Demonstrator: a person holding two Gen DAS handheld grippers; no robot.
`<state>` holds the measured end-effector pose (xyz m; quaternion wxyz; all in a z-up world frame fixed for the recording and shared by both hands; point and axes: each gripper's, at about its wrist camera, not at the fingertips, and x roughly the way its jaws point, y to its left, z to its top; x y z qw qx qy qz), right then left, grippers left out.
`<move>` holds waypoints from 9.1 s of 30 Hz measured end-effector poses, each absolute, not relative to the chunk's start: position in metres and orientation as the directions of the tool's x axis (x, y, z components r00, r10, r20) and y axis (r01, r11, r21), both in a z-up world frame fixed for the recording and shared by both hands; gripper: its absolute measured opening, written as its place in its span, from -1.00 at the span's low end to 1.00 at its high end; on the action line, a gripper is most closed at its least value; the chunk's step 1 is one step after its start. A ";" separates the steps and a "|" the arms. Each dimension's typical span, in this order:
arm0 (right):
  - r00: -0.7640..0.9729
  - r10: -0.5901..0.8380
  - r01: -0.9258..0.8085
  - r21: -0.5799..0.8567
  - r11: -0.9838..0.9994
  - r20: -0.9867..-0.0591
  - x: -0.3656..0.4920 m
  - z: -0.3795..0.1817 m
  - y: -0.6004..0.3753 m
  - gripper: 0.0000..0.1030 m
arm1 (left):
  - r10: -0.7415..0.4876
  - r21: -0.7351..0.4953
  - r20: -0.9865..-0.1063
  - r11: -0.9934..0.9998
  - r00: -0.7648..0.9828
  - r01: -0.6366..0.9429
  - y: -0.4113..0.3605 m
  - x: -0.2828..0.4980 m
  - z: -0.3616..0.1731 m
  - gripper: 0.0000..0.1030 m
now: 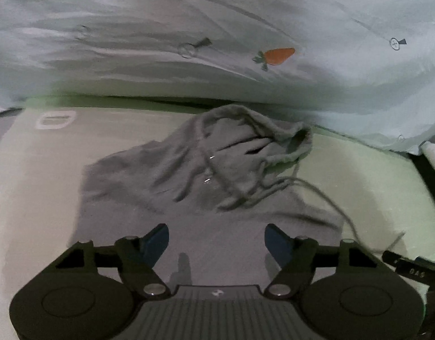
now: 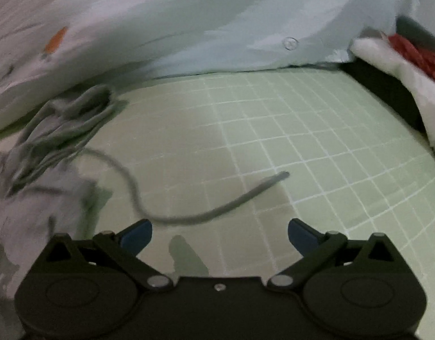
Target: Fold clothes
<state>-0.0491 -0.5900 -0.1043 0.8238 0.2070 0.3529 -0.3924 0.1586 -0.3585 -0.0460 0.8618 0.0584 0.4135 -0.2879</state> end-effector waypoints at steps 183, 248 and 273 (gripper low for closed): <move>0.503 -0.737 0.708 -0.275 0.651 -0.452 0.050 -0.022 -0.527 0.99 | -0.143 0.117 -0.493 0.967 0.858 0.227 -0.291 0.244 -0.012 1.00; 0.468 -0.210 0.554 0.100 0.826 -0.859 -0.130 -0.106 -0.364 0.98 | -0.166 0.015 -0.900 0.912 0.403 0.411 -0.092 0.021 -0.106 0.99; 0.413 -0.146 0.469 0.072 0.880 -0.899 -0.145 -0.112 -0.307 1.00 | -0.230 -0.040 -0.915 0.869 0.331 0.493 -0.095 -0.017 -0.110 0.98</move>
